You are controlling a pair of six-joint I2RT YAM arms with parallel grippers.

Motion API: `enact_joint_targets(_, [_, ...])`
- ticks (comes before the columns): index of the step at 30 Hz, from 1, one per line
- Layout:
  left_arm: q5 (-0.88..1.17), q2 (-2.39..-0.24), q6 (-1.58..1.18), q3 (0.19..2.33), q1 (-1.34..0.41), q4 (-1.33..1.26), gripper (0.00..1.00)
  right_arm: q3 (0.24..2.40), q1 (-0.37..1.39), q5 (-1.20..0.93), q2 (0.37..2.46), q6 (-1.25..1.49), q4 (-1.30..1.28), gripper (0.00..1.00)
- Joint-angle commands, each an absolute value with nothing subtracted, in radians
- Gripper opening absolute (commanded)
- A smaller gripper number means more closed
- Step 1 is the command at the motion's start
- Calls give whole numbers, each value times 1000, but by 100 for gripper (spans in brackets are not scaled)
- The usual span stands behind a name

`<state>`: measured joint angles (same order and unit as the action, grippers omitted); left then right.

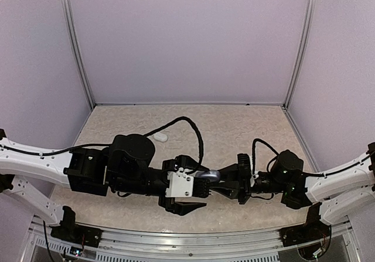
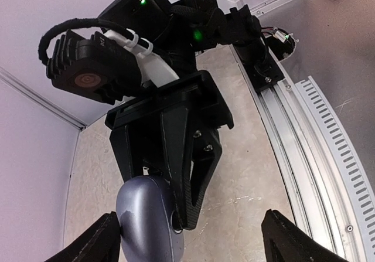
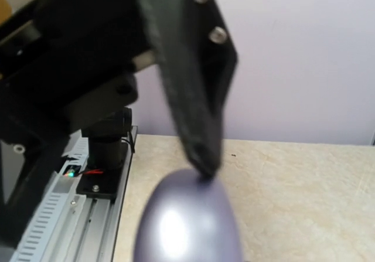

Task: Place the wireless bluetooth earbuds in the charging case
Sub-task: Close the charging case with the earbuds at the corner of the board, then place the charging case with the earbuds at the center of the board.

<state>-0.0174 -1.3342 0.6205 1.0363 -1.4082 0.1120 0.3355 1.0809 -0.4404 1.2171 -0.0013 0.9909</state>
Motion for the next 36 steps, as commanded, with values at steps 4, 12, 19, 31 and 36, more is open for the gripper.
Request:
enact_joint_targets(4, [-141, -1315, 681, 991, -1422, 92, 76, 359, 1031, -421, 1203, 126, 1044, 0])
enact_joint_targets(12, [-307, -1231, 473, 879, -1269, -205, 98, 473, 893, -370, 1318, 296, 829, 0])
enact_joint_targets(19, [-517, -1224, 222, 837, -1161, -369, 99, 724, 766, -462, 1599, 337, 623, 0])
enact_joint_targets(31, [-579, -1129, -191, 794, -929, -251, 99, 1254, 687, -592, 2124, 328, 371, 4])
enact_joint_targets(36, [-587, -1094, -208, 766, -914, -235, 99, 1446, 675, -577, 2265, 328, 289, 8])
